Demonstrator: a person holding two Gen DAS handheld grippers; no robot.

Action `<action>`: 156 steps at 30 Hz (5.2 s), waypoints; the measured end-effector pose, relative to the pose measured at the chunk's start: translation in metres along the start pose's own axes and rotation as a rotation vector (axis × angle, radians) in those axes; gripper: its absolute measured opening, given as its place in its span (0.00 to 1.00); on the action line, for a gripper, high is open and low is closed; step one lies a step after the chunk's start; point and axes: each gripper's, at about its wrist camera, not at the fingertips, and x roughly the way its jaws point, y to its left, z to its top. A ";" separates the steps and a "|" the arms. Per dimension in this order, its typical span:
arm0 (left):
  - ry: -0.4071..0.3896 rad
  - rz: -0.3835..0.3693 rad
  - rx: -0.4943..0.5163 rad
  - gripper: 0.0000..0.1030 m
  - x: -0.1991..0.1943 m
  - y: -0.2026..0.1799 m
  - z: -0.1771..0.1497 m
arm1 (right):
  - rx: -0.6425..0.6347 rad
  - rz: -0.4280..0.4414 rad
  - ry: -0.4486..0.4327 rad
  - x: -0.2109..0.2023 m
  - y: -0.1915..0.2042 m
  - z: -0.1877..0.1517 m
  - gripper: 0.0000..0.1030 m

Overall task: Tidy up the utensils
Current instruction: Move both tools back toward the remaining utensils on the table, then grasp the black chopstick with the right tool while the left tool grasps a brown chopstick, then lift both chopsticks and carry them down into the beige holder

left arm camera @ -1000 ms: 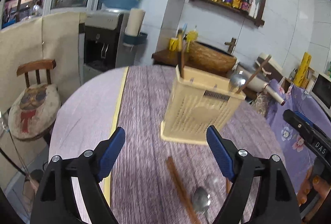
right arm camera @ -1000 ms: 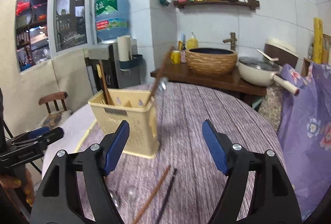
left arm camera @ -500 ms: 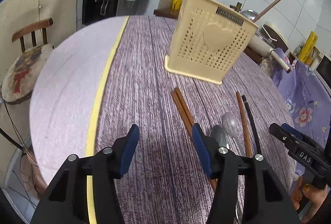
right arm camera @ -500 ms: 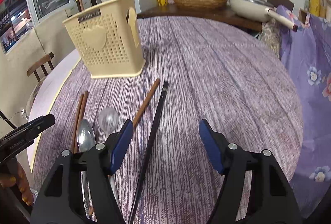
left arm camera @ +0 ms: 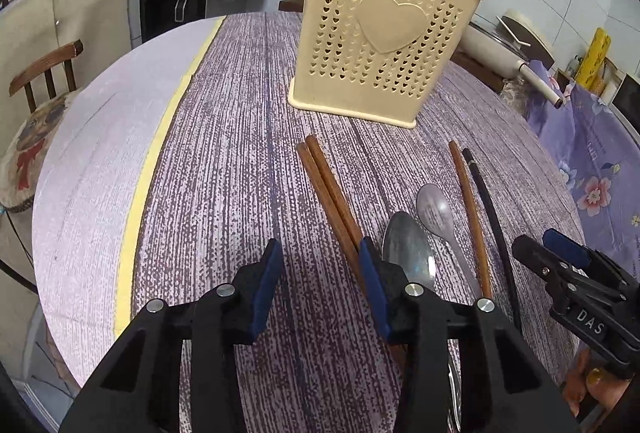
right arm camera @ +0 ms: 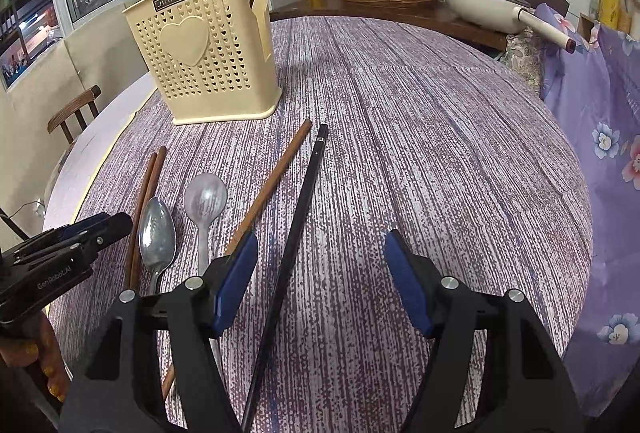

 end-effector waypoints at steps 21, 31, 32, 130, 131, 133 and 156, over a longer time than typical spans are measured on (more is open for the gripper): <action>0.020 0.113 0.062 0.32 0.016 -0.017 0.015 | -0.022 -0.035 0.000 0.000 0.002 -0.003 0.65; 0.035 0.092 0.053 0.17 0.011 -0.004 0.016 | -0.013 -0.040 0.012 0.004 -0.008 0.002 0.65; 0.035 0.093 0.049 0.16 0.012 -0.002 0.017 | -0.012 -0.035 0.016 0.006 -0.008 0.003 0.65; -0.361 -0.043 0.028 0.07 -0.121 0.008 0.105 | -0.021 0.239 -0.247 -0.121 -0.029 0.118 0.08; -0.362 -0.045 0.030 0.07 -0.122 0.008 0.106 | -0.024 0.246 -0.246 -0.122 -0.028 0.119 0.08; -0.366 -0.052 0.032 0.07 -0.126 0.008 0.109 | -0.029 0.264 -0.255 -0.128 -0.025 0.122 0.08; -0.542 -0.089 0.030 0.02 -0.206 -0.022 0.228 | -0.105 0.286 -0.475 -0.206 0.042 0.264 0.08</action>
